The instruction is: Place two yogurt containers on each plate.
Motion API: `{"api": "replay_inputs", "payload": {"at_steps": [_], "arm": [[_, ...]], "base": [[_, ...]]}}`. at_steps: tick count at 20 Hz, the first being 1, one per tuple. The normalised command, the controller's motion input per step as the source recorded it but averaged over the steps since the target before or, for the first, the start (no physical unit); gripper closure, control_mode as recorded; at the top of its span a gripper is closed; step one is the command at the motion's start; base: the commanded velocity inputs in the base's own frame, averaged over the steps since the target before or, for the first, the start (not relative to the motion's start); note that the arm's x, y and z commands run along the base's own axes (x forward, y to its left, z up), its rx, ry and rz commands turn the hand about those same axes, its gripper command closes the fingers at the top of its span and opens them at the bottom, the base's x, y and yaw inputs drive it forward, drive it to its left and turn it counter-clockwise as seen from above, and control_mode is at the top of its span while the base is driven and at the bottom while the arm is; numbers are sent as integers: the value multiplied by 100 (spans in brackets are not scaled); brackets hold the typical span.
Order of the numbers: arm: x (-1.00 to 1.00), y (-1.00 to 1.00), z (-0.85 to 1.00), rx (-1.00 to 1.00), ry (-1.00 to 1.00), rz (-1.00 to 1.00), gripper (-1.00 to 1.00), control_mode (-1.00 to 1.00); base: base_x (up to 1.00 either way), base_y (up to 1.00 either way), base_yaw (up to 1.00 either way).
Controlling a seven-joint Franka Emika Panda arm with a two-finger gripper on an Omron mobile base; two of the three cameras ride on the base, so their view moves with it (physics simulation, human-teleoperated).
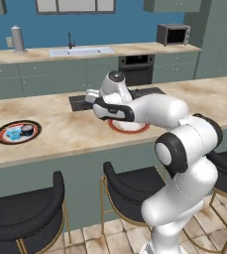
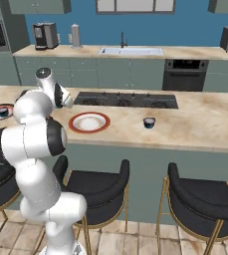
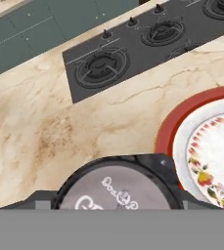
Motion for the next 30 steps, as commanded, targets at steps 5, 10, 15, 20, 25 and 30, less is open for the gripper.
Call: {"api": "replay_inputs", "payload": {"at_steps": [5, 10, 15, 20, 25, 30], "arm": [[17, -47, 19, 0, 7, -7, 100, -100], [1, -64, 0, 0, 22, -2, 100, -100], [-6, -58, -2, 0, 3, 0, 100, -100], [1, -1, -37, -1, 0, 0, 100, -100], [0, 0, -35, -1, 2, 0, 100, -100], [7, 0, -40, -2, 8, 0, 100, -100]], "base": [[0, 0, 0], [0, 0, 0], [0, 0, 0], [0, 0, 0], [0, 0, 0], [0, 0, 0]]}}
